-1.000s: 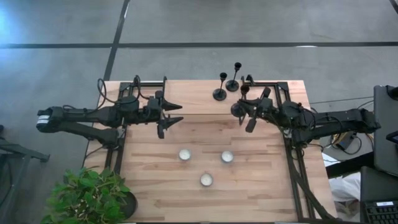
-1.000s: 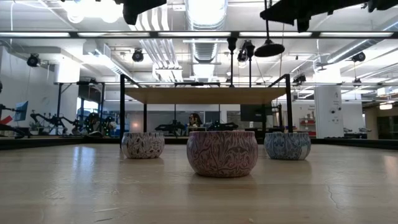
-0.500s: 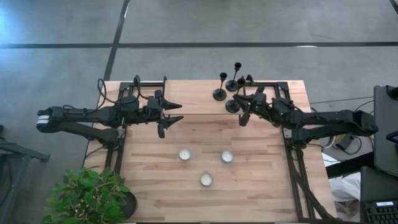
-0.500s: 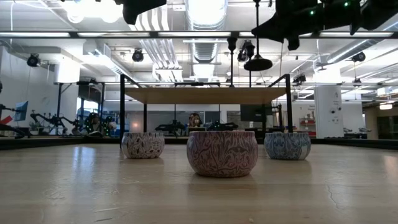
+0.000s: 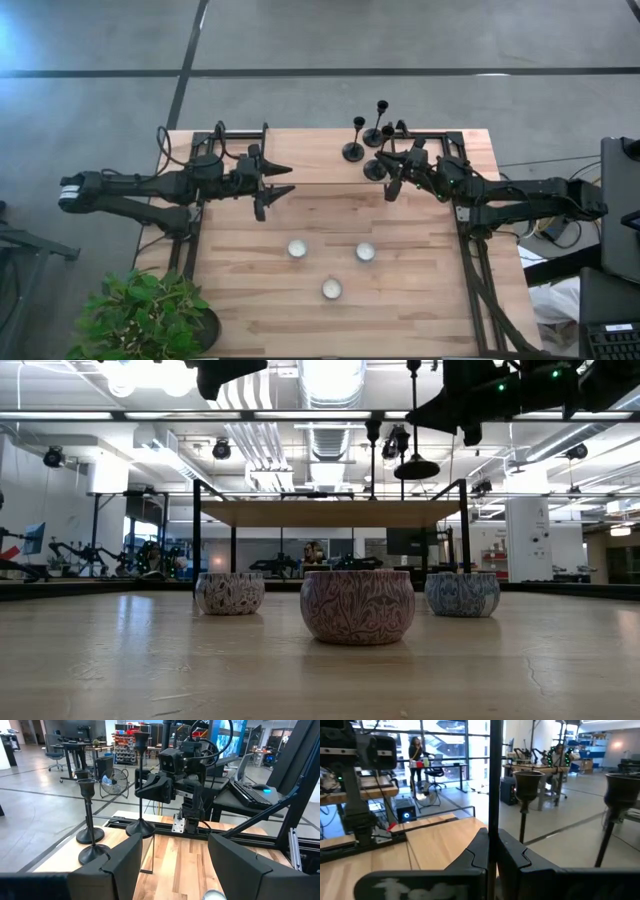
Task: Pick & Place candle stick holders
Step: Put the black candle holder on the shelf
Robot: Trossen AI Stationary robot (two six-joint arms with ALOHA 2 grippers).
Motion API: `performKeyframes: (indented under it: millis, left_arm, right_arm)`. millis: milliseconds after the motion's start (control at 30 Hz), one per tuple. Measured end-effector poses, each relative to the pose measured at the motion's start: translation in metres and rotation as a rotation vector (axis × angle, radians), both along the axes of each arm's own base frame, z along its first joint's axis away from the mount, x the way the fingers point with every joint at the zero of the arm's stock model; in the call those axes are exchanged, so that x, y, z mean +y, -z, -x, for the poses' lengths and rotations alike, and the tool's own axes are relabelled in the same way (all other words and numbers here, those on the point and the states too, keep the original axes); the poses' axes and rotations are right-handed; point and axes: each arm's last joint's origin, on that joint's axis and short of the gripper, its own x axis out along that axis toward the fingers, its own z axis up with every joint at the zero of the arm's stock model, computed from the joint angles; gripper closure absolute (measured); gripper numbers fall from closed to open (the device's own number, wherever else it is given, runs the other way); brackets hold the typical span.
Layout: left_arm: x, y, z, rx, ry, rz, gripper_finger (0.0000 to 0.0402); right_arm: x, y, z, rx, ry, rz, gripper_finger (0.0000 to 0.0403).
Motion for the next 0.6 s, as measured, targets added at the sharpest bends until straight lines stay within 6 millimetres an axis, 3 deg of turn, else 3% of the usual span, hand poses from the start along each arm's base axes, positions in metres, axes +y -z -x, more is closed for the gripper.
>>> performKeyframes:
  millis: [600]
  left_arm:
    - [0.000,0.000,0.000,-0.001,-0.001,0.003,0.0168]
  right_arm:
    - [-0.021,0.008,0.008,0.009,0.011,-0.021,0.0392]
